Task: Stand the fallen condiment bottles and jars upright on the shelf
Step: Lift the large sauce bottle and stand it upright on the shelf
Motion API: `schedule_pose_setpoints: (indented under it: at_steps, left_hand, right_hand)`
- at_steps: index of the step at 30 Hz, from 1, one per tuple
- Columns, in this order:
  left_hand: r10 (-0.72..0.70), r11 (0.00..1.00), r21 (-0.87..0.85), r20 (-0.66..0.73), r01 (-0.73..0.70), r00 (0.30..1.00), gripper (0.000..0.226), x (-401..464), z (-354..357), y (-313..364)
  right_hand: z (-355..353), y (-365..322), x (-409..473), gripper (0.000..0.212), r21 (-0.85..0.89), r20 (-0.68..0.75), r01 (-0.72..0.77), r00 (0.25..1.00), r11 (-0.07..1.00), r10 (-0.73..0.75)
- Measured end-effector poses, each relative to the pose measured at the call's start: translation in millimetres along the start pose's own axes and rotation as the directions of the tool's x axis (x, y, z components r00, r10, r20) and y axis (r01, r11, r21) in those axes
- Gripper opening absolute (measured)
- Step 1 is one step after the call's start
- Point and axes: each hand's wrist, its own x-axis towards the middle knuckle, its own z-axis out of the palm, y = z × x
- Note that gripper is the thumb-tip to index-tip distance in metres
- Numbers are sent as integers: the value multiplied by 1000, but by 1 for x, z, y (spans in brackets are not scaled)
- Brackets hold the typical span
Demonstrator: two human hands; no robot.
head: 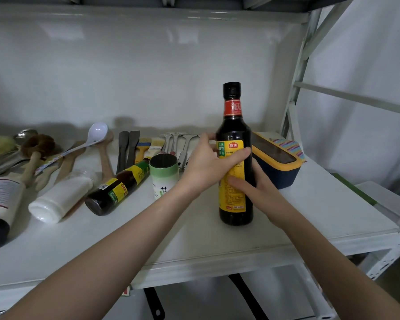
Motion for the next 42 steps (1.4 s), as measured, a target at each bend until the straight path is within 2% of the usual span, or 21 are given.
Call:
schedule_pose_setpoints:
  at_steps: [5,10,15,18,21,24,27,30,33,35,38,42]
  left_hand:
    - [144,987,70,40,-147,989,68,-1,1,-2]
    - [134,991,-7,87,-134,987,66,2,-3,-12]
    - [133,991,-20,98,-132,986,77,2,-3,-18]
    - [124,992,-29,158,-121,980,77,1,-1,-28]
    - [75,996,-65,218,-63,973,74,-2,2,-43]
    - [37,998,-55,253,-23,967,71,-3,4,-56]
    - [24,997,-74,265,-5,964,70,-2,3,-61]
    - [7,993,-118,269,26,963,68,0,0,-62]
    - [-4,986,-160,272,49,962,68,-1,-3,-64]
    - [2,988,-152,251,38,968,66,-2,-3,-65]
    - [15,994,-105,194,5,981,67,-3,-1,-66]
    - [8,999,-45,152,-1,988,73,-1,3,-64]
  right_hand:
    - [0,-3,5,59,-10,-4,75,997,997,-75]
    - [3,4,10,62,-36,-2,91,996,995,-91]
    - [7,5,10,55,-161,-61,73,995,984,-83]
    - [11,9,7,66,-184,-111,97,987,978,-119]
    - [14,18,5,79,-187,-155,59,984,981,-89]
    - [13,20,6,71,-233,-170,32,983,972,-73]
    - [9,18,9,64,-223,-103,0,994,975,-24]
    - [1,12,11,64,-150,52,-44,997,988,52]
    - [-5,2,10,59,-232,189,6,981,973,39]
    - [-10,-1,12,62,-264,217,14,975,965,45]
    - [-15,-5,15,80,-188,150,-9,988,982,38]
    - [-15,-16,19,60,29,68,30,997,999,-32]
